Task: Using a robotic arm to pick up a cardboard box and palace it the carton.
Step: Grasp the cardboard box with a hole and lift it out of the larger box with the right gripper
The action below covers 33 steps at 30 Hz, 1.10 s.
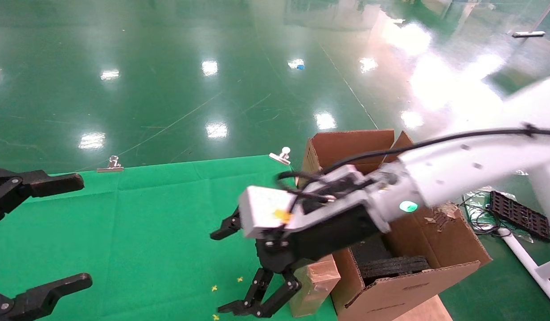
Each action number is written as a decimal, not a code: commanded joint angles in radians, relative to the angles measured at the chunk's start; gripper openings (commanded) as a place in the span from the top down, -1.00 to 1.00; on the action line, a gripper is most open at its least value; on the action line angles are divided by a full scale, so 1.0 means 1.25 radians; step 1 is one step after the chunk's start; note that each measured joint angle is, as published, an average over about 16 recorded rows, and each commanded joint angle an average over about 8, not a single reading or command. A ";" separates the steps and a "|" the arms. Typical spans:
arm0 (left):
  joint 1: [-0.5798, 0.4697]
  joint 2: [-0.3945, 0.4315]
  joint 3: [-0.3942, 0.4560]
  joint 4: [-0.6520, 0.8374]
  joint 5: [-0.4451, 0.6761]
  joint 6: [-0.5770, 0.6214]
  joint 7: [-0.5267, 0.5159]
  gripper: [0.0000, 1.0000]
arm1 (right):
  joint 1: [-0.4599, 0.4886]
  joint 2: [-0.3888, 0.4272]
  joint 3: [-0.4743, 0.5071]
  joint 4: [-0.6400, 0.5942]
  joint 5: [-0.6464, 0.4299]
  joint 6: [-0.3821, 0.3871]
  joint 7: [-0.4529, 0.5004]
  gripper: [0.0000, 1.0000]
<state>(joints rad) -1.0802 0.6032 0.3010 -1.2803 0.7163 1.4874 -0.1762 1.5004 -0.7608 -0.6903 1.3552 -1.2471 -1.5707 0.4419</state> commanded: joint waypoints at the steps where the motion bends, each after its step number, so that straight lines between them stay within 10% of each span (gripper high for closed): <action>1: 0.000 0.000 0.000 0.000 0.000 0.000 0.000 -1.00 | 0.055 -0.026 -0.060 0.001 -0.061 -0.011 0.033 -1.00; 18: 0.000 0.000 0.001 0.000 0.000 0.000 0.000 -1.00 | 0.554 -0.082 -0.609 0.002 -0.153 -0.014 0.234 -1.00; 33: 0.000 -0.001 0.001 0.000 -0.001 -0.001 0.001 -1.00 | 0.616 -0.149 -0.816 0.004 -0.106 0.030 0.271 -1.00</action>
<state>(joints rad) -1.0806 0.6025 0.3026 -1.2803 0.7152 1.4867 -0.1754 2.2688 -0.9446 -1.7043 1.3599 -1.3812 -1.5340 0.7798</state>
